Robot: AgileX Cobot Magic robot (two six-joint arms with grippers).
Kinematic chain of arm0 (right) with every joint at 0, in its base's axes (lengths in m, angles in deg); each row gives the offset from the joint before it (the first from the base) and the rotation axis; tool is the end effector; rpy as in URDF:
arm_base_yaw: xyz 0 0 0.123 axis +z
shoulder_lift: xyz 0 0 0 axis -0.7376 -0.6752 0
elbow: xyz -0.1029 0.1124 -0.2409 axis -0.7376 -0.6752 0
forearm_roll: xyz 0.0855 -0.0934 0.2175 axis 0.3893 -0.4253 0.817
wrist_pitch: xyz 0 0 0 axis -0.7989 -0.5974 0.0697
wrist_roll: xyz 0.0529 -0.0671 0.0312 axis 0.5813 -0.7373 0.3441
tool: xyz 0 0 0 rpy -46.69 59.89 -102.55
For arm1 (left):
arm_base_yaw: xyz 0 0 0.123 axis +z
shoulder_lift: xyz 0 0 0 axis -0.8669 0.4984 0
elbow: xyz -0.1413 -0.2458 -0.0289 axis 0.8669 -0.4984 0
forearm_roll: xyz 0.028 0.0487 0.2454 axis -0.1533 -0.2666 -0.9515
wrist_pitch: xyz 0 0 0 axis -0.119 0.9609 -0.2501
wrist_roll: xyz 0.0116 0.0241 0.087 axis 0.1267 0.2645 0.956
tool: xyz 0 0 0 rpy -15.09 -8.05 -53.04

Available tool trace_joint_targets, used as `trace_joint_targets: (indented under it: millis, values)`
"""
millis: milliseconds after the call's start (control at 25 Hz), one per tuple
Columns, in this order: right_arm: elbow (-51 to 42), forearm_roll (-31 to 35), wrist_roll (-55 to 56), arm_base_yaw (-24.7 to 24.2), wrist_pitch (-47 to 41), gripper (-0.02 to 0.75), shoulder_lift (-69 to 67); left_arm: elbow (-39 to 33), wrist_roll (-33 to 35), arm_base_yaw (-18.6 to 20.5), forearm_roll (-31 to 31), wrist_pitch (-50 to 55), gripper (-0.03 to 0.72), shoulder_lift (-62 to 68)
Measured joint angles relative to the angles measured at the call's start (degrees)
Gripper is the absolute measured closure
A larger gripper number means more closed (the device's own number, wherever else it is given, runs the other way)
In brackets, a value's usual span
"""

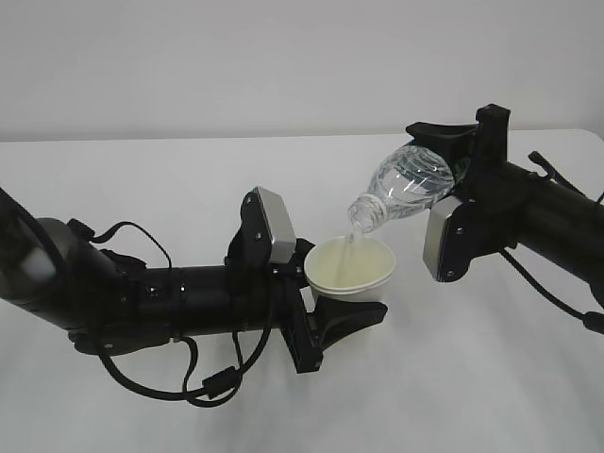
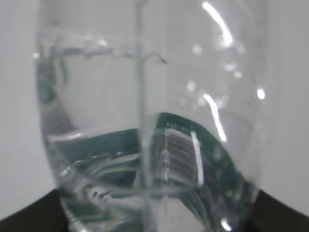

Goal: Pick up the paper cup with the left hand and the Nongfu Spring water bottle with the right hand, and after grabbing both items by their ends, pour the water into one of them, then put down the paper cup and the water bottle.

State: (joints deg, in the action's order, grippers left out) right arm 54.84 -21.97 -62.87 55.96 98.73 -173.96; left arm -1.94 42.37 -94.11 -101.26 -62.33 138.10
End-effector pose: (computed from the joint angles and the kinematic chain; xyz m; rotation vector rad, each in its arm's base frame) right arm 0.3269 0.0884 0.1570 -1.5145 0.7418 -0.7901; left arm 0.2760 -0.2581 0.0935 1.1196 1.4787 -0.9673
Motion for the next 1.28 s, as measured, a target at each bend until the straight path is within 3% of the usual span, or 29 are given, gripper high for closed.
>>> trace_joint_targets:
  millis: [1280]
  values:
    - [0.00,-0.22,-0.45,0.00,0.00,0.309,0.00,0.00,-0.32,0.00,-1.14,0.00,0.232,0.00]
